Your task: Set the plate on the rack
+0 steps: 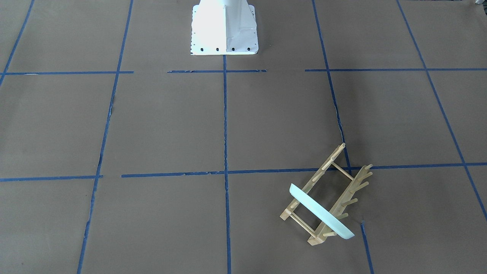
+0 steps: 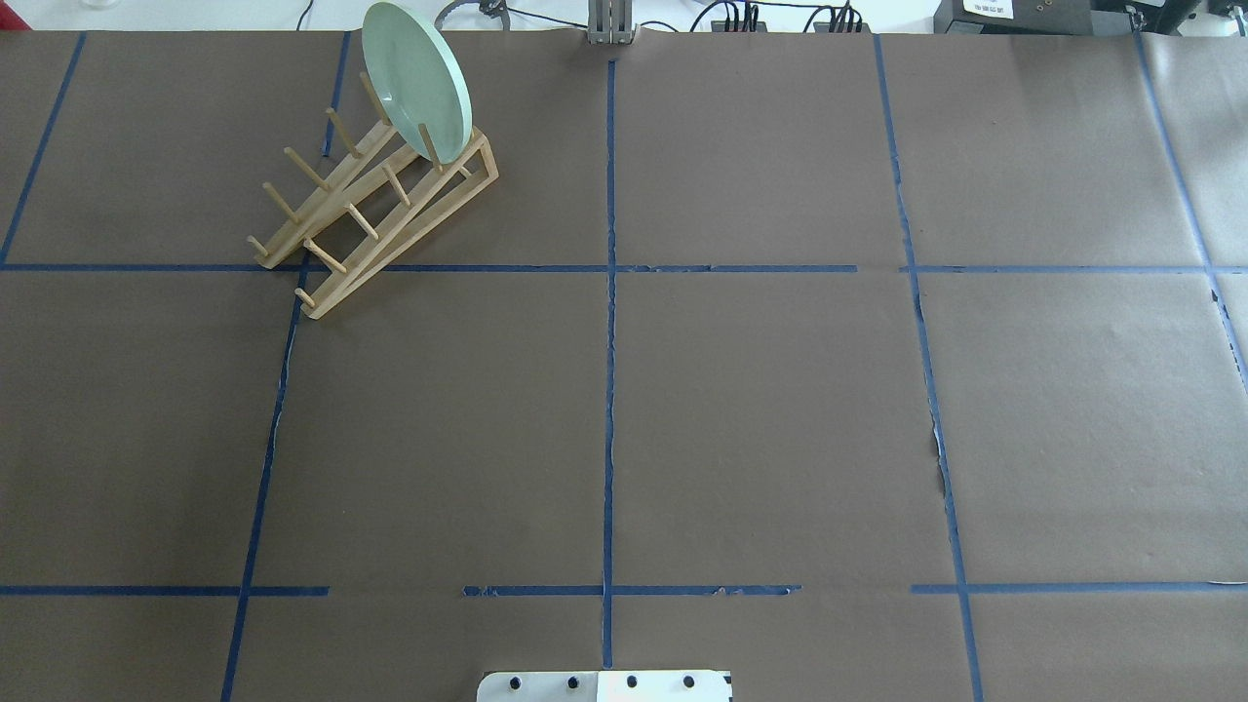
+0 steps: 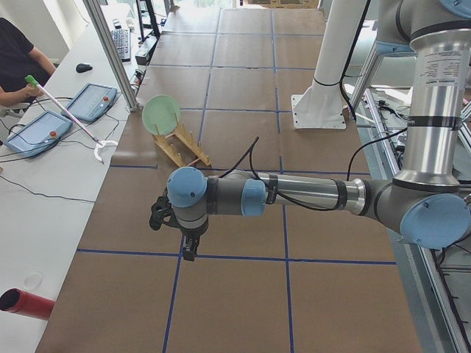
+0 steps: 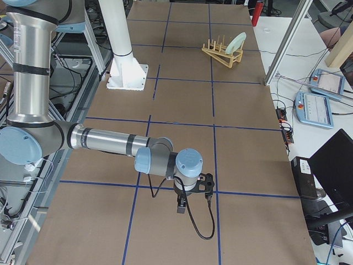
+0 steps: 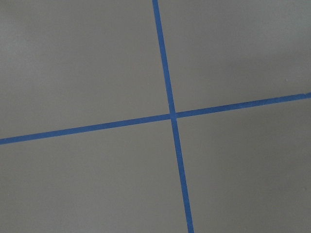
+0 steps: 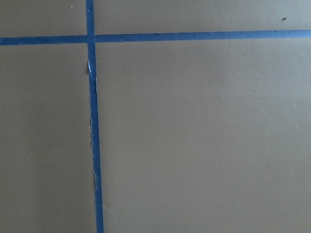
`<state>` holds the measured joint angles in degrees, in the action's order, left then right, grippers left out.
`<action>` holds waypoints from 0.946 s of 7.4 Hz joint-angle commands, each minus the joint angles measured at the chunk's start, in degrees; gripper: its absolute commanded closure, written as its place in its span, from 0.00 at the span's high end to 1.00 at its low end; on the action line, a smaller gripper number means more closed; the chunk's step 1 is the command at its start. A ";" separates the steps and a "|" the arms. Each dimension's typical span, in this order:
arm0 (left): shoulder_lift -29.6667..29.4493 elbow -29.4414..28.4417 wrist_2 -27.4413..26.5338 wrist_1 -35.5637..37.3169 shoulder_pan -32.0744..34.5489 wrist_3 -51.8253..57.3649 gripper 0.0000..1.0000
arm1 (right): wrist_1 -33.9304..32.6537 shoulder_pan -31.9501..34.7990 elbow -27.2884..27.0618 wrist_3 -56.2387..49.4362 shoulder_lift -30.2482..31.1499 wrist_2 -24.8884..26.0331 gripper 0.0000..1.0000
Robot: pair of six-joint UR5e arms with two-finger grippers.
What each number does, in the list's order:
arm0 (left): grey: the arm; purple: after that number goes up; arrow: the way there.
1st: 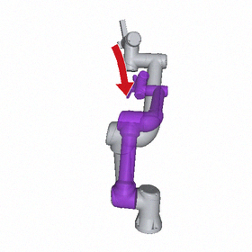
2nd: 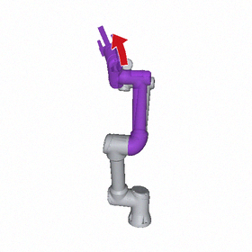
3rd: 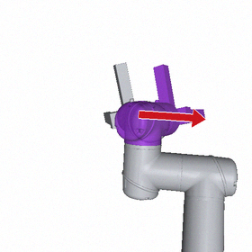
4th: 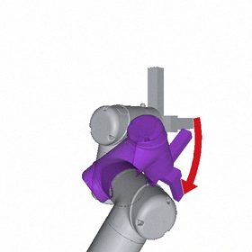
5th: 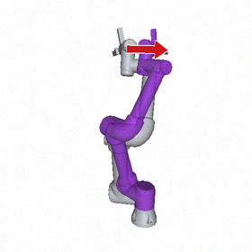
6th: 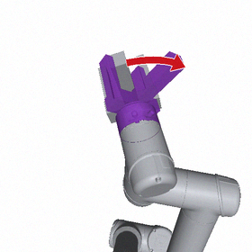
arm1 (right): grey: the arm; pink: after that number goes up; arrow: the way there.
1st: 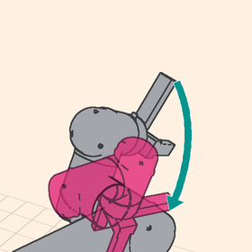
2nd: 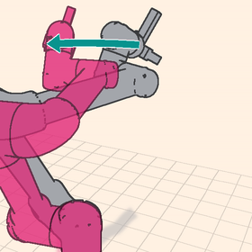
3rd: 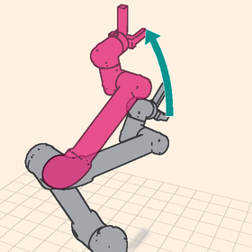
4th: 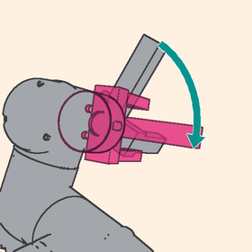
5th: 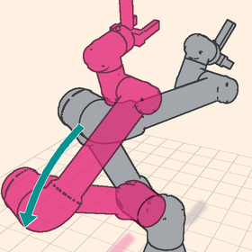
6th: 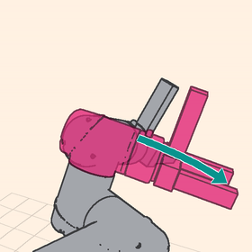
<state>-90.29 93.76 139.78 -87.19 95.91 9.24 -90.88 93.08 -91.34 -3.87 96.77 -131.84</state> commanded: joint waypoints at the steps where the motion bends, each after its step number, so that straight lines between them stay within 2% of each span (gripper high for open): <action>1: 1.17 0.19 0.34 -0.61 1.47 -0.19 1.00 | 0.00 0.00 -0.07 0.00 0.00 0.00 1.00; 3: -0.06 -0.34 -8.08 -0.53 1.30 -1.41 1.00 | 0.00 0.00 -0.07 0.00 0.00 0.00 1.00; 7: -0.06 -0.77 -8.12 0.09 1.21 -5.29 1.00 | 0.00 0.00 0.02 0.00 0.00 0.00 1.00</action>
<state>-90.33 93.24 131.49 -87.39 97.13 4.32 -90.88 93.08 -91.35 -3.87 96.77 -131.84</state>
